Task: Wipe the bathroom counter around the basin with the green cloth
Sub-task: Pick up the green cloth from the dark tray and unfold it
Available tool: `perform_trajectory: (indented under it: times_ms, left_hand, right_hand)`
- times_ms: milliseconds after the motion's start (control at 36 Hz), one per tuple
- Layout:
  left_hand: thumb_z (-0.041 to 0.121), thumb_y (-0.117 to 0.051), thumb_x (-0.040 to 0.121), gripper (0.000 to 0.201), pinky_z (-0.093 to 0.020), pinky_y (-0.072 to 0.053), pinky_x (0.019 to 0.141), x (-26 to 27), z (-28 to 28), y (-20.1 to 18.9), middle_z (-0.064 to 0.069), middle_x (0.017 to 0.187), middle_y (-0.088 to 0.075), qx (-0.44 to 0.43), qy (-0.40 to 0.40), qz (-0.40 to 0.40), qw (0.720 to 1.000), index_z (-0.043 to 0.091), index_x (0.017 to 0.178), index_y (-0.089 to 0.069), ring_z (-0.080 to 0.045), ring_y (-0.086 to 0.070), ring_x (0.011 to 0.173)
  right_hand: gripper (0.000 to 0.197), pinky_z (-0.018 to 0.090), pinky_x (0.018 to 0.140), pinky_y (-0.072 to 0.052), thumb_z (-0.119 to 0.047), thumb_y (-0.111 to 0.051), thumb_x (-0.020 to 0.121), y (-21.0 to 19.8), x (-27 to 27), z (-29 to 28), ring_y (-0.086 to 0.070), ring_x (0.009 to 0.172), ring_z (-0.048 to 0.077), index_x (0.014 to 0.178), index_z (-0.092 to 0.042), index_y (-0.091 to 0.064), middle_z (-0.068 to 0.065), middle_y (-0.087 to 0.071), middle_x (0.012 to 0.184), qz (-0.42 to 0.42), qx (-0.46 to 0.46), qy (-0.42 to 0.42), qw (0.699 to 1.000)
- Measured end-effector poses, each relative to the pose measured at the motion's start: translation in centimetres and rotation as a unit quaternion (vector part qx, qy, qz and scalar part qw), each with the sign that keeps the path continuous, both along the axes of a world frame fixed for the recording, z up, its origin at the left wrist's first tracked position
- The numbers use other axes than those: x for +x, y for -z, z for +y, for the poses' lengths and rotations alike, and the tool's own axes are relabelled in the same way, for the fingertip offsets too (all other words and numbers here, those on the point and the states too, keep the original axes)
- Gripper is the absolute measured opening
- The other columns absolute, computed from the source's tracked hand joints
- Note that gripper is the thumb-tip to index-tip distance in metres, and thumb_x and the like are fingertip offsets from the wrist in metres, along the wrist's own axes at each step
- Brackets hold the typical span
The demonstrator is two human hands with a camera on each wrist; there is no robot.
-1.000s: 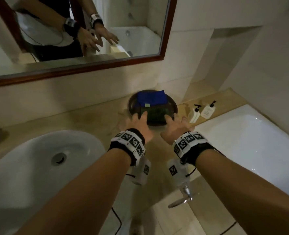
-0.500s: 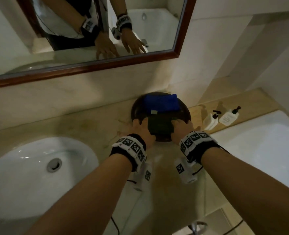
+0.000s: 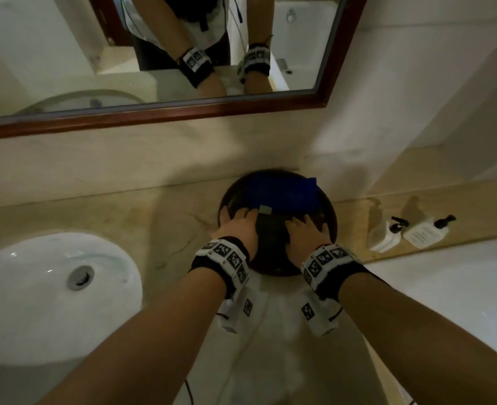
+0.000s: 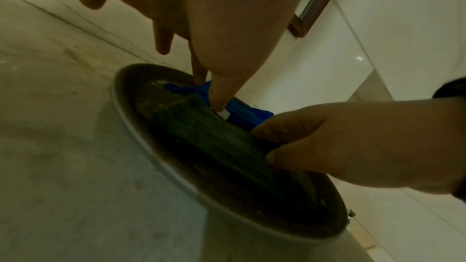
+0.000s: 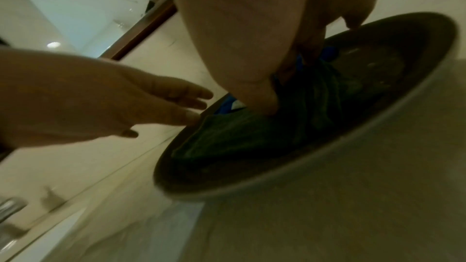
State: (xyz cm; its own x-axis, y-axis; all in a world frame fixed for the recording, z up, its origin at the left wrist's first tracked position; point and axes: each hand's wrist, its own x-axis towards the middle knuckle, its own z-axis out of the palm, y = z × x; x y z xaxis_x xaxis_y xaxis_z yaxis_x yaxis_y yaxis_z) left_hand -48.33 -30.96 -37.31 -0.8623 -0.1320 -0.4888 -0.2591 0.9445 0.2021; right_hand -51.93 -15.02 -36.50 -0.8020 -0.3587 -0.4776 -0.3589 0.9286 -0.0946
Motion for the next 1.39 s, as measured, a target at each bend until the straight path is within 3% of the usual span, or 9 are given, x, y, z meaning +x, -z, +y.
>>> perform_trajectory:
  times_ms: [222,389,444,528,639,750,833,1083,1389]
  left_hand:
    - [0.036,-0.053,0.084,0.080,-0.066,-0.010,0.112,-0.9,0.5,2.2,-0.002,0.159,-0.010,-0.030,-0.017,-0.032,0.999,0.036,0.149,-0.006,-0.040,-0.001,0.145]
    - [0.022,-0.059,0.082,0.089,-0.066,-0.007,0.113,-1.0,0.5,1.6,0.006,0.161,0.001,-0.004,-0.017,-0.030,0.999,0.041,0.150,-0.004,-0.036,0.008,0.147]
    - [0.028,-0.060,0.082,0.084,-0.067,-0.007,0.113,-1.1,0.1,1.9,0.007,0.161,-0.001,0.008,-0.026,-0.026,0.999,0.044,0.148,-0.011,-0.036,0.009,0.147]
    - [0.044,-0.060,0.078,0.058,-0.067,-0.008,0.113,-1.0,-0.6,1.0,0.001,0.159,-0.015,0.006,-0.018,0.004,1.000,0.045,0.131,-0.036,-0.033,-0.001,0.148]
    - [0.031,-0.063,0.089,0.036,-0.041,-0.020,0.115,-0.1,-1.6,-1.2,-0.004,0.149,-0.033,0.046,-0.017,0.018,0.999,0.023,0.124,-0.056,-0.034,-0.025,0.140]
    - [0.032,-0.065,0.089,0.029,-0.031,-0.041,0.089,1.0,-2.5,-2.5,-0.003,0.119,-0.054,0.065,-0.040,0.023,0.997,0.022,0.115,-0.059,-0.025,-0.053,0.112]
    - [0.032,-0.064,0.090,0.027,-0.028,-0.043,0.079,1.9,-2.3,-3.5,0.000,0.104,-0.056,0.066,-0.044,0.028,0.996,0.022,0.115,-0.057,-0.023,-0.057,0.103]
    - [0.039,-0.060,0.090,0.023,-0.042,-0.051,0.090,4.1,-3.2,-5.9,0.001,0.108,-0.062,0.113,-0.130,0.079,0.982,0.031,0.110,-0.055,-0.021,-0.059,0.098]
    - [0.031,-0.056,0.094,0.025,-0.032,-0.046,0.078,10.9,-8.5,-9.2,-0.005,0.103,-0.060,0.128,-0.209,0.131,0.961,0.017,0.115,-0.057,-0.022,-0.057,0.092]
  right_hand:
    - [0.050,0.049,0.111,-0.029,-0.029,-0.052,0.089,-0.1,0.2,-0.1,-0.041,0.126,0.028,0.137,-0.019,-0.039,0.007,-0.047,0.134,0.090,-0.019,-0.072,0.993]
    - [0.032,0.050,0.099,-0.038,-0.025,-0.052,0.092,-1.4,-1.0,-0.1,-0.041,0.118,0.029,0.124,-0.021,-0.054,0.007,-0.044,0.124,0.047,-0.043,-0.053,0.997]
    - [0.029,0.050,0.099,-0.037,-0.022,-0.052,0.091,-1.7,-1.2,0.1,-0.042,0.114,0.029,0.120,-0.023,-0.056,0.005,-0.044,0.120,0.033,-0.066,-0.064,0.995]
    - [0.027,0.048,0.098,-0.037,-0.022,-0.054,0.088,-2.1,-1.5,0.7,-0.047,0.109,0.025,0.115,-0.028,-0.057,0.001,-0.046,0.115,0.012,-0.102,-0.078,0.992]
    - [0.030,0.040,0.098,-0.044,-0.022,-0.054,0.089,-2.3,-1.7,1.8,-0.053,0.111,0.022,0.119,-0.026,-0.056,-0.001,-0.054,0.121,-0.029,-0.138,-0.080,0.987]
    - [0.034,0.039,0.098,-0.047,-0.016,-0.057,0.089,-2.1,-1.7,2.3,-0.055,0.114,0.023,0.122,-0.022,-0.057,0.001,-0.058,0.124,-0.024,-0.151,-0.062,0.986]
    - [0.026,0.037,0.091,-0.050,-0.012,-0.060,0.087,-1.9,-1.7,2.4,-0.058,0.107,0.024,0.112,-0.020,-0.060,0.003,-0.062,0.115,-0.021,-0.150,-0.051,0.987]
    - [0.018,0.026,0.070,-0.039,-0.018,-0.062,0.086,-4.8,-2.2,1.2,-0.052,0.087,0.014,0.097,-0.028,-0.052,-0.004,-0.053,0.098,-0.070,-0.182,-0.006,0.981]
    - [0.036,0.025,0.079,-0.039,-0.025,-0.074,0.082,-8.3,2.7,-4.6,-0.055,0.101,0.016,0.115,-0.017,-0.060,-0.004,-0.057,0.108,-0.063,-0.237,0.000,0.969]
